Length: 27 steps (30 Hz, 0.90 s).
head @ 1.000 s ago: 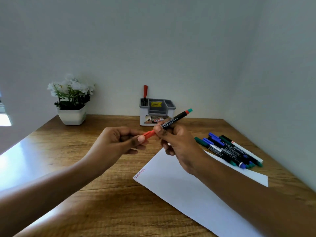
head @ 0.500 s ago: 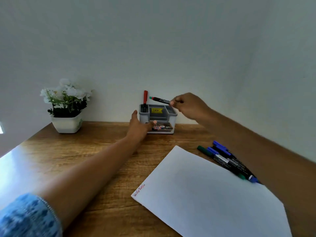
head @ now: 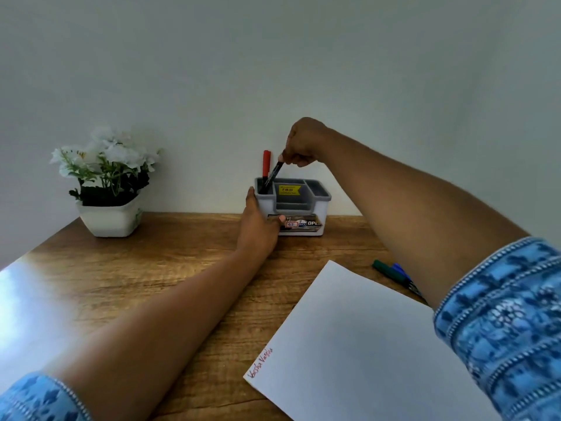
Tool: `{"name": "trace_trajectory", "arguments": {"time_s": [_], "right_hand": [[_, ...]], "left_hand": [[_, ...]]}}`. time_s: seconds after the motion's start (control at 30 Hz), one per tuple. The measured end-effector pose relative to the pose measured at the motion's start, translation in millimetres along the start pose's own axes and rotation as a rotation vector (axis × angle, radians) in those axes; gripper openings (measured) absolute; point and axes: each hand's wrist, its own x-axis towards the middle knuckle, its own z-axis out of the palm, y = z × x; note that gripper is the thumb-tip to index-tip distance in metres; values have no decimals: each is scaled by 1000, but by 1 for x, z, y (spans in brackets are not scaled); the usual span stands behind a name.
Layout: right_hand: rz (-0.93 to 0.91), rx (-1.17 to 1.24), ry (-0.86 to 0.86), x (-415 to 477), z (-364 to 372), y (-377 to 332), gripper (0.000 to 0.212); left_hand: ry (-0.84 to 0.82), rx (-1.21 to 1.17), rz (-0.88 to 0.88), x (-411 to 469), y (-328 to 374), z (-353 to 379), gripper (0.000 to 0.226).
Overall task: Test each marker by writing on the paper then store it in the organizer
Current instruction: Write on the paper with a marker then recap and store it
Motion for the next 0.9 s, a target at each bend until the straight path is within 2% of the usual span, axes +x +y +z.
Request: {"name": "trace_trajectory", "arguments": {"time_s": [0.13, 0.23, 0.4, 0.6, 0.9], "right_hand": [[0, 69, 101, 6, 19, 10, 26], [13, 136, 115, 10, 33, 15, 37], [35, -20, 155, 11, 58, 24, 45], [48, 5, 204, 4, 47, 26, 55], [-41, -196, 194, -77, 14, 55, 28]], "left_hand": [[19, 12, 17, 1, -1, 2, 72], [31, 16, 15, 3, -4, 3, 74], [23, 4, 14, 5, -7, 3, 79], [25, 34, 9, 7, -8, 2, 78], [-77, 143, -152, -30, 12, -16, 88]]}}
